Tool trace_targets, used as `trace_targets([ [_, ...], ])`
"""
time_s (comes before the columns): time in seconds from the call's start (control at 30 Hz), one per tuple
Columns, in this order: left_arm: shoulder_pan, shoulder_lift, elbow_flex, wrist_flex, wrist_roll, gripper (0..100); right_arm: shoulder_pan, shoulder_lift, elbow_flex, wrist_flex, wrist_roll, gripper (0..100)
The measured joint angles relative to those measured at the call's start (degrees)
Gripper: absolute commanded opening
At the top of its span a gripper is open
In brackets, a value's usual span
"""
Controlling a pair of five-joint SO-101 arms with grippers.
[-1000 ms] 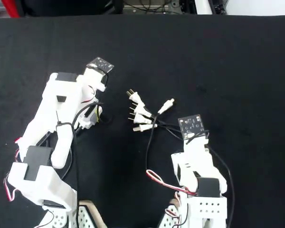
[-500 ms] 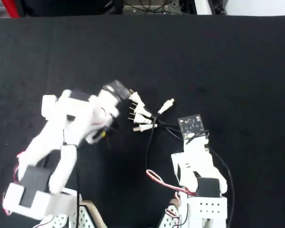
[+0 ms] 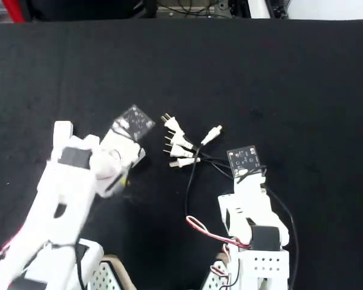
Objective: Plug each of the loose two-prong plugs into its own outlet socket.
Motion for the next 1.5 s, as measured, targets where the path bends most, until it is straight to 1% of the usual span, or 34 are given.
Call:
trace_targets([
  [0.1, 4.6, -7.8, 6.7, -0.5, 1.2, 27, 0.0, 0.0, 0.0, 0.0, 0.0, 1.8],
  [0.17, 7.7, -13.3, 11.4, -2.7, 2.5, 28, 0.0, 0.0, 0.0, 0.0, 0.0, 1.8],
  [0.23, 8.4, -17.9, 16.2, -6.5, 3.6, 28, 0.0, 0.0, 0.0, 0.0, 0.0, 1.8],
  [0.33, 8.9, -20.3, 22.2, -12.6, 4.0, 28, 0.0, 0.0, 0.0, 0.0, 0.0, 1.8],
  [0.43, 9.1, -19.3, 25.5, -18.5, 4.0, 28, 0.0, 0.0, 0.0, 0.0, 0.0, 1.8],
  [0.53, 8.6, -15.4, 25.8, -24.1, 4.0, 28, 0.0, 0.0, 0.0, 0.0, 0.0, 1.8],
  [0.7, 3.5, -7.6, 25.8, -31.8, 2.7, 28, 0.0, 0.0, 0.0, 0.0, 0.0, 1.8],
  [0.83, 0.4, -3.8, 25.8, -35.6, 2.2, 28, 0.0, 0.0, 0.0, 0.0, 0.0, 1.8],
  [1.03, -1.2, -2.6, 22.2, -36.7, 2.2, 28, 0.0, 0.0, 0.0, 0.0, 0.0, 1.8],
  [1.17, -1.9, -2.6, 19.1, -36.7, 3.7, 27, 0.0, 0.0, 0.0, 0.0, 0.0, 1.8],
  [1.23, -1.8, -2.6, 17.6, -34.9, 4.4, 24, 0.0, 0.0, 0.0, 0.0, 0.0, 1.8],
  [1.3, -0.4, -2.6, 16.4, -33.1, 4.5, 25, 0.0, 0.0, 0.0, 0.0, 0.0, 1.8],
  [1.4, -0.9, -2.2, 14.9, -34.5, 4.5, 26, 0.0, 0.0, 0.0, 0.0, 0.0, 1.8],
  [1.5, -1.2, 2.2, 12.2, -35.3, 4.5, 25, 0.0, 0.0, 0.0, 0.0, 0.0, 1.8],
])
